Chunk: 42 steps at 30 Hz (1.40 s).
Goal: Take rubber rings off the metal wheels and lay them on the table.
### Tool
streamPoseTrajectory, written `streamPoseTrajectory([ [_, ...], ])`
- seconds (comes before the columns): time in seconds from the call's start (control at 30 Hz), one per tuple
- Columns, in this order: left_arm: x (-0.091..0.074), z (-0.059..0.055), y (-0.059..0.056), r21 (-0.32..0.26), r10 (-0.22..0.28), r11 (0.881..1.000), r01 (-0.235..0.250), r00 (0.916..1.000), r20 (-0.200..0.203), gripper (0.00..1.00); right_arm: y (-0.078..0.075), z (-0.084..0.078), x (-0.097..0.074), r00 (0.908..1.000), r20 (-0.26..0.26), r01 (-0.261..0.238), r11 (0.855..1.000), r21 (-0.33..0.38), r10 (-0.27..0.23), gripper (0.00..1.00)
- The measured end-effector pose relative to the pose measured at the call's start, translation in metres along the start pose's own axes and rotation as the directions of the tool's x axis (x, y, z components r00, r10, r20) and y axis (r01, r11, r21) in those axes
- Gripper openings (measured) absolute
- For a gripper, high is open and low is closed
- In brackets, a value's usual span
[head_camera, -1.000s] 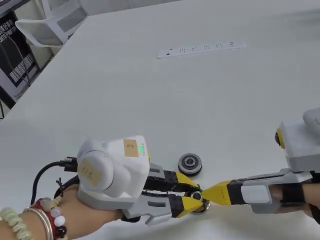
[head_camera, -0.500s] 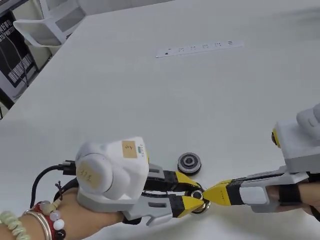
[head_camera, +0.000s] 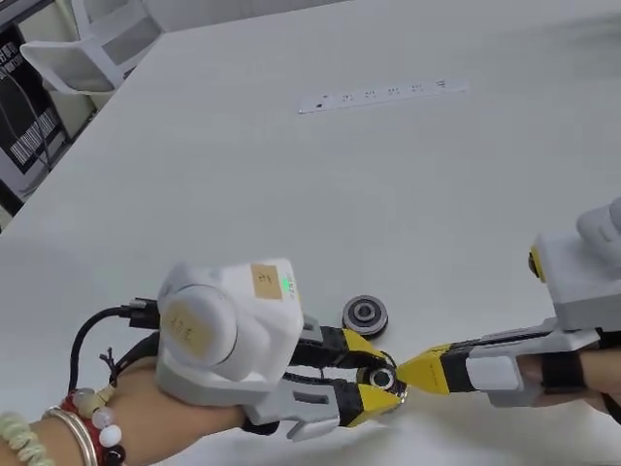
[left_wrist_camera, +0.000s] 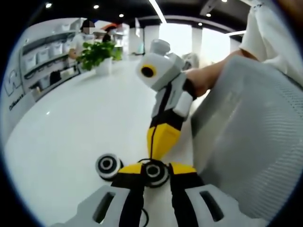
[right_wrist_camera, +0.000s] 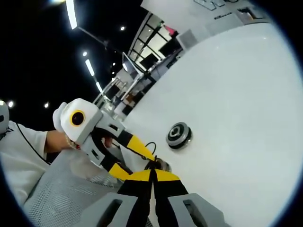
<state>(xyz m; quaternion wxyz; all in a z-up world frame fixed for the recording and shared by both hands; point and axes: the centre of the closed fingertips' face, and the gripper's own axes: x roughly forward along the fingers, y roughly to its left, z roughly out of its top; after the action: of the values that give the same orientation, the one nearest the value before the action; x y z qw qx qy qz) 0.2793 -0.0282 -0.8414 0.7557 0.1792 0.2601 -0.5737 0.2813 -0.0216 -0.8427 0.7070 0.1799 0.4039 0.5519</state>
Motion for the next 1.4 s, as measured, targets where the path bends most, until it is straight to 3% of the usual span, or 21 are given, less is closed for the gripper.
streamPoseTrajectory([
  [0.07,-0.002,0.002,-0.002,0.012,-0.007,1.0,0.007,1.0,-0.004,0.21,0.001,0.0,0.0,1.0,0.001,-0.002,1.0,-0.007,0.002,0.0],
  [0.2,-0.01,0.015,-0.004,0.034,-0.018,0.999,0.017,0.9994,0.028,0.23,0.002,0.0,-0.001,1.0,0.002,-0.007,1.0,-0.015,0.007,0.0],
  [0.3,-0.018,0.023,-0.003,0.107,-0.012,0.994,0.008,0.9992,0.038,0.26,0.003,0.002,-0.001,1.0,0.006,-0.006,1.0,-0.013,0.006,0.0],
  [0.37,-0.023,0.027,-0.002,0.116,-0.005,0.993,0.001,0.9994,0.035,0.28,0.004,0.003,-0.003,0.9999,0.012,-0.009,1.0,-0.008,0.009,0.0],
  [0.53,-0.034,0.035,0.0,0.109,-0.005,0.994,-0.001,0.9984,0.057,0.31,0.005,0.004,-0.006,0.9998,0.02,-0.004,1.0,0.0,0.004,0.0],
  [0.7,-0.048,0.04,0.004,0.092,0.012,0.996,-0.019,0.9977,0.066,0.42,0.006,0.003,-0.012,0.9996,0.027,0.007,1.0,0.008,-0.007,0.0],
  [0.9,-0.07,0.047,0.004,0.073,0.03,0.997,-0.038,0.9938,0.107,0.49,0.01,0.003,-0.024,0.9984,0.05,0.028,0.999,0.022,-0.029,0.0],
  [1.13,-0.101,0.044,0.014,0.047,0.1,0.993,-0.106,0.989,0.109,0.62,0.018,0.001,-0.04,0.9974,0.042,0.059,0.998,0.012,-0.059,0.0],
  [1.23,-0.115,0.044,0.015,0.015,0.125,0.992,-0.128,0.983,0.135,0.7,0.021,0.0,-0.047,0.9966,0.03,0.076,0.997,0.002,-0.076,0.0],
  [1.4,-0.133,0.038,0.018,-0.003,0.166,0.986,-0.167,0.9759,0.142,0.78,0.029,0.005,-0.059,0.9945,0.021,0.103,0.994,-0.024,-0.103,0.0],
])
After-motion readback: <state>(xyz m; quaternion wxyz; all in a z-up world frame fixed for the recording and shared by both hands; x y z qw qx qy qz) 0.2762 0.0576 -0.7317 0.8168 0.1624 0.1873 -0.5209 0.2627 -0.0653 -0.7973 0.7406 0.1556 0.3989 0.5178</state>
